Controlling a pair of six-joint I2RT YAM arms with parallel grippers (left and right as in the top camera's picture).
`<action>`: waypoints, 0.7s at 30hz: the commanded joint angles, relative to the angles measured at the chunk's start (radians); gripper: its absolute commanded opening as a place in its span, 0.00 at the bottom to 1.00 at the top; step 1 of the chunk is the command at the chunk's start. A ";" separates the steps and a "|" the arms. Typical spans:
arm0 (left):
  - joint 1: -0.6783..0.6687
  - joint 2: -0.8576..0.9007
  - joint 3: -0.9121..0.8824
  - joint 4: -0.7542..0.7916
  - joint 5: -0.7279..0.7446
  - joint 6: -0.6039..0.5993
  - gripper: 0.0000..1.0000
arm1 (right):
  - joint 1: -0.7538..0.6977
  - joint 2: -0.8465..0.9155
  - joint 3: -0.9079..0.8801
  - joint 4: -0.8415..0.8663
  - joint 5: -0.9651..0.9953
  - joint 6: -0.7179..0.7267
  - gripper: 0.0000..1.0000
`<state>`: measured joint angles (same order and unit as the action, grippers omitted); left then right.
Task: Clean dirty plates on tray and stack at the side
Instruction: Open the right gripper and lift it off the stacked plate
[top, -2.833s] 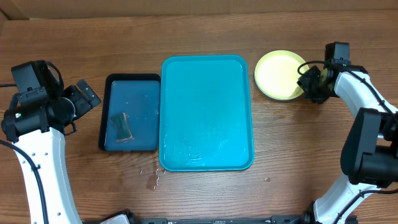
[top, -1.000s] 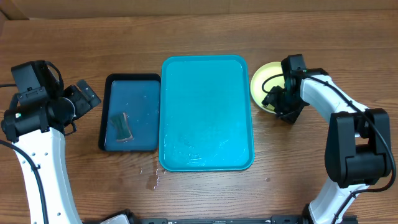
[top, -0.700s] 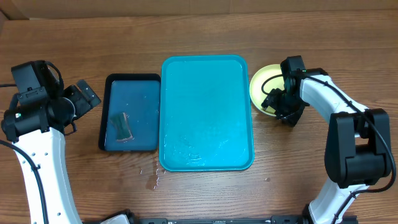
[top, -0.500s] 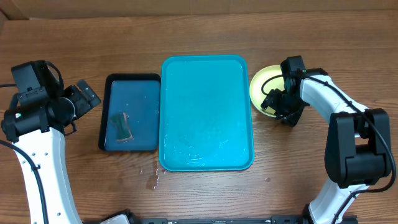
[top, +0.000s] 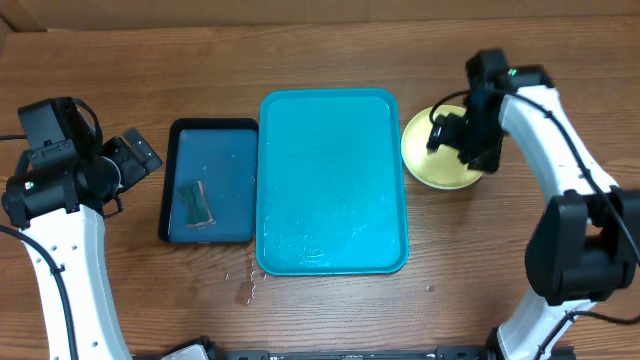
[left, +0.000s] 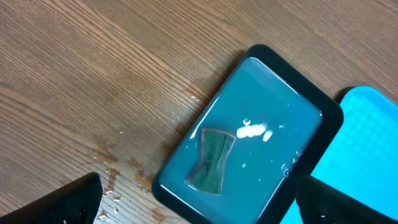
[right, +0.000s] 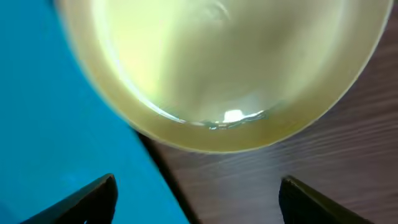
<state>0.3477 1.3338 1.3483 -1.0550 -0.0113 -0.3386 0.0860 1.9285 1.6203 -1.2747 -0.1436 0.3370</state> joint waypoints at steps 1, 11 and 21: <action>-0.001 0.007 0.012 0.001 0.003 -0.010 1.00 | 0.006 -0.040 0.059 -0.013 -0.007 -0.275 0.85; -0.001 0.007 0.012 0.001 0.003 -0.010 1.00 | 0.008 -0.039 0.050 0.074 -0.007 -0.368 1.00; -0.001 0.007 0.012 0.001 0.003 -0.010 1.00 | 0.008 -0.039 0.050 0.096 -0.007 -0.368 1.00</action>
<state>0.3477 1.3338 1.3483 -1.0550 -0.0113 -0.3386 0.0875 1.9011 1.6650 -1.1851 -0.1493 -0.0193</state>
